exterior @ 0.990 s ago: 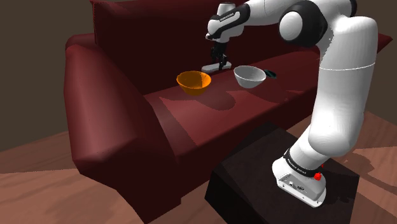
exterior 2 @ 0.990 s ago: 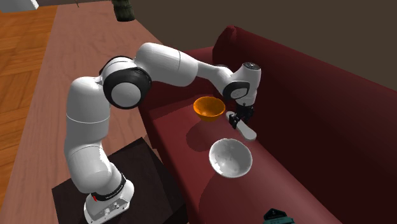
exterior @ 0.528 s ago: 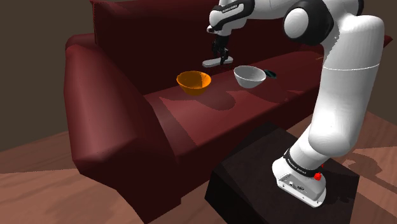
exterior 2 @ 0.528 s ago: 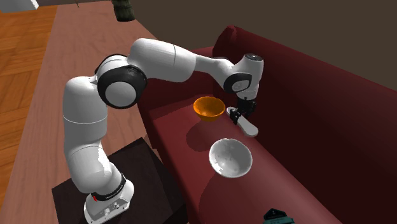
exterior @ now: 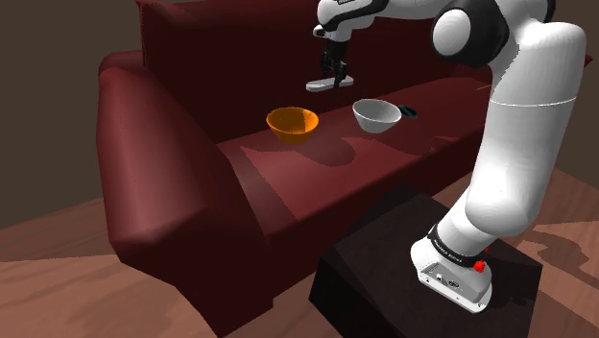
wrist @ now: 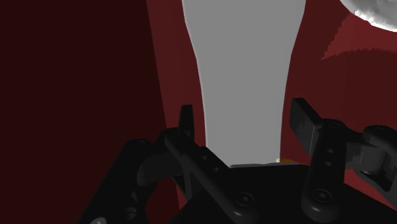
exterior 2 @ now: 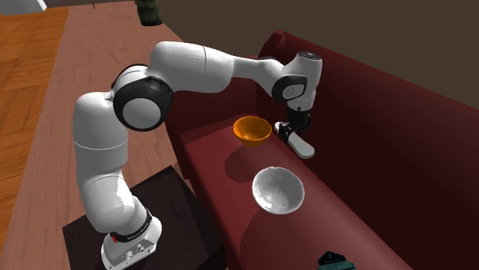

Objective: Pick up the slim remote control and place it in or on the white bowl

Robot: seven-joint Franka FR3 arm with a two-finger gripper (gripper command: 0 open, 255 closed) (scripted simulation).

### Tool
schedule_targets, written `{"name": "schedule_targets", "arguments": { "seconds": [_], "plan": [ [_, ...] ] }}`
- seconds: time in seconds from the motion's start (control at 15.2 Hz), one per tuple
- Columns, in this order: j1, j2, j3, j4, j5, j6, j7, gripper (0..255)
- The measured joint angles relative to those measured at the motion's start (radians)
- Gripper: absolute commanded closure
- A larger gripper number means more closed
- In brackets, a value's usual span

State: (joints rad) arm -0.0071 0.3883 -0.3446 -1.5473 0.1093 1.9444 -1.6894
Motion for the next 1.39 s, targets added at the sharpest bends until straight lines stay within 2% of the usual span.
{"name": "schedule_targets", "arguments": {
  "seconds": [0.26, 0.92, 1.39],
  "plan": [
    [-0.001, -0.023, -0.005, 0.009, -0.007, -0.031, -0.003, 255],
    [-0.039, -0.311, -0.072, -0.357, -0.099, 0.065, -0.099, 255],
    [-0.083, -0.447, -0.118, -0.523, -0.160, 0.109, -0.165, 255]
  ]
}}
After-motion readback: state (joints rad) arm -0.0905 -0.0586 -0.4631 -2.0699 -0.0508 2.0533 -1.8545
